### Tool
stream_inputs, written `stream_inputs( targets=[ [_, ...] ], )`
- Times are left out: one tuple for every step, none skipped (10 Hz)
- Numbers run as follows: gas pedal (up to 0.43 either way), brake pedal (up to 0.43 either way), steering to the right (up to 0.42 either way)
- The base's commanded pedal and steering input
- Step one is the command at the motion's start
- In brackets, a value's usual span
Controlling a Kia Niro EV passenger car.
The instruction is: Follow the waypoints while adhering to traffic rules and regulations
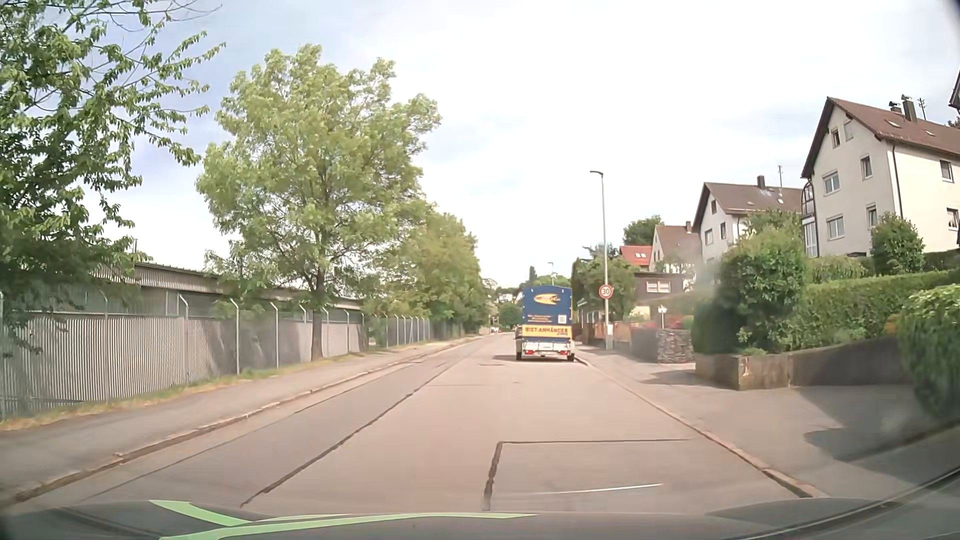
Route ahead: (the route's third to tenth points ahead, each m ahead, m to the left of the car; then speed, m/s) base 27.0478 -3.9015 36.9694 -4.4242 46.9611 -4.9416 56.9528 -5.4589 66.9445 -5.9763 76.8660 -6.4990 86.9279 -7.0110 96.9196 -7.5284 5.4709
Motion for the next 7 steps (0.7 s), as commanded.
stream_inputs(
  targets=[
    [0.047,0.0,-0.039],
    [0.047,0.0,-0.038],
    [0.047,0.0,-0.035],
    [0.047,0.0,-0.031],
    [0.047,0.0,-0.027],
    [0.047,0.0,-0.026],
    [0.047,0.0,-0.023]
  ],
)
